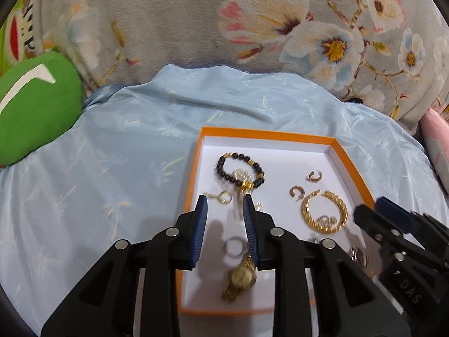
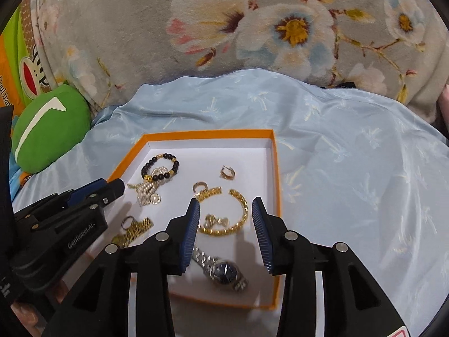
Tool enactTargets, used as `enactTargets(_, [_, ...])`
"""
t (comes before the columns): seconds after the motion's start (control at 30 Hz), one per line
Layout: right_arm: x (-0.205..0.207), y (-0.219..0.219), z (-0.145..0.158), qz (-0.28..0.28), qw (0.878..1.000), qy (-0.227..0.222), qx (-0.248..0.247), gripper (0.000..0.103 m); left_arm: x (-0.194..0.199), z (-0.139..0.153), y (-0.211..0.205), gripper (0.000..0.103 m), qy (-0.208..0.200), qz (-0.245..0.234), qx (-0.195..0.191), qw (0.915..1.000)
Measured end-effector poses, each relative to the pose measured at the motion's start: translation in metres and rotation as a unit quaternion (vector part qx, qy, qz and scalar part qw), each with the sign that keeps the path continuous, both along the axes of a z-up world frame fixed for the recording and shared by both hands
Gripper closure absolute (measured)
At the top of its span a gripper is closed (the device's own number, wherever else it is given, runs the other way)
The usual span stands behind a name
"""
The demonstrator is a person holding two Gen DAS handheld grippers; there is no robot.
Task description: Organize jewelry
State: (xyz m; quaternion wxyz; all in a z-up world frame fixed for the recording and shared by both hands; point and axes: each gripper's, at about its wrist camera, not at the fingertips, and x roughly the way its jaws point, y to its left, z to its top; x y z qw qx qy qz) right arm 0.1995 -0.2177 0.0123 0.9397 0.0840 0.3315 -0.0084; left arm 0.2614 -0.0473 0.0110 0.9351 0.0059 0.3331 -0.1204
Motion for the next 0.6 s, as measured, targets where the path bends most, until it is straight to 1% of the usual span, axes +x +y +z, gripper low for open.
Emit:
enactTargets(0.1, [-0.030, -0.006, -0.001, -0.016, 1.000, -0.001, 0.005, 0.058, -0.027, 0.002, 0.008, 0.078, -0.009, 0.006, -0.002, 0.9999])
enactTargets(0.27, [-0.067, -0.003, -0.006, -0.020, 1.000, 0.013, 0.004, 0.056, -0.066, 0.001, 0.015, 0.078, -0.011, 0.006, -0.001, 0.9999])
enactTargets(0.33, [-0.080, 0.001, -0.007, -0.021, 1.000, 0.012, 0.001, 0.052, -0.079, 0.000, 0.018, 0.078, -0.008, 0.008, -0.001, 0.9999])
enactTargets(0.37, [-0.086, 0.004, -0.006, -0.021, 1.000, 0.011, -0.002, 0.048, -0.086, 0.000, 0.019, 0.077, -0.007, 0.009, 0.000, 0.9999])
enactTargets(0.43, [-0.095, 0.009, -0.007, -0.018, 1.000, 0.015, -0.005, 0.044, -0.098, -0.001, 0.020, 0.075, -0.004, 0.010, 0.001, 0.9999])
enactTargets(0.5, [-0.104, 0.016, -0.009, -0.013, 1.000, 0.022, -0.007, 0.042, -0.110, -0.001, 0.020, 0.067, -0.004, 0.012, 0.004, 0.9999])
enactTargets(0.57, [-0.113, 0.023, -0.009, -0.011, 1.000, 0.025, -0.012, 0.041, -0.121, -0.001, 0.019, 0.063, -0.006, 0.013, 0.009, 0.9999])
enactTargets(0.6, [-0.116, 0.026, -0.010, -0.011, 1.000, 0.026, -0.015, 0.038, -0.126, -0.002, 0.019, 0.061, -0.005, 0.012, 0.010, 0.9999])
